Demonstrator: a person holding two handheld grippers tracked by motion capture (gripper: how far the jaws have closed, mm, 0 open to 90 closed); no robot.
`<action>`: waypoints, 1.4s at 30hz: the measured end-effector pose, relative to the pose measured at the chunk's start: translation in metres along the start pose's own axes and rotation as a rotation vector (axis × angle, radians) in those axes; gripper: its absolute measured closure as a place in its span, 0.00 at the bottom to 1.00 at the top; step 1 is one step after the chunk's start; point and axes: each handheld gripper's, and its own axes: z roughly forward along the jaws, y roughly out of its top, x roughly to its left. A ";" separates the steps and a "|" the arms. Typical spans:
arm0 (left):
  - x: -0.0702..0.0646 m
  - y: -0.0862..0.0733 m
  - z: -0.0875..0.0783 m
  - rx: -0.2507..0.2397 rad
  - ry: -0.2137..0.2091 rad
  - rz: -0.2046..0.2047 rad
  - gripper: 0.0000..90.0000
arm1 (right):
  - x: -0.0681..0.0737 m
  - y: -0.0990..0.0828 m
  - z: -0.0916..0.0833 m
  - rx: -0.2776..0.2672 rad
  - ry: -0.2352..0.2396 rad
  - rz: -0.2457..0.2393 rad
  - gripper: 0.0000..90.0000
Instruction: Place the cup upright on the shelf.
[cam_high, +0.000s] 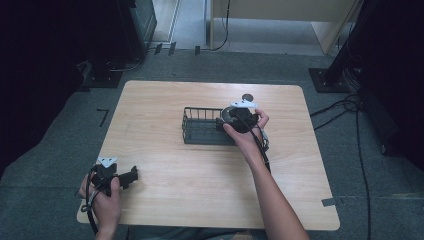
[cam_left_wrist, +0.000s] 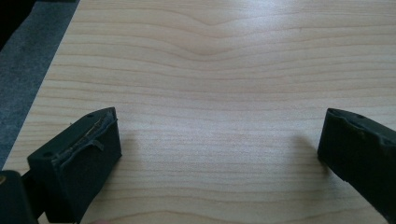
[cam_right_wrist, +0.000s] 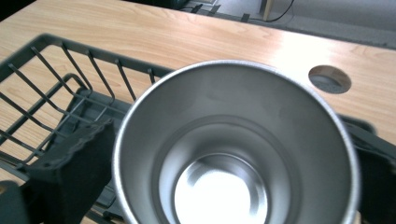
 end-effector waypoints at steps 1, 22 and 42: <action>0.000 0.000 0.000 0.000 0.000 0.000 0.00 | 0.000 0.001 -0.001 -0.005 0.003 0.003 0.00; 0.000 0.000 0.000 -0.001 -0.001 0.000 0.00 | -0.020 0.001 -0.056 -0.096 -0.001 0.025 0.00; 0.000 0.000 0.000 0.000 0.000 0.002 0.00 | -0.052 -0.034 -0.100 -0.111 -0.048 0.057 0.00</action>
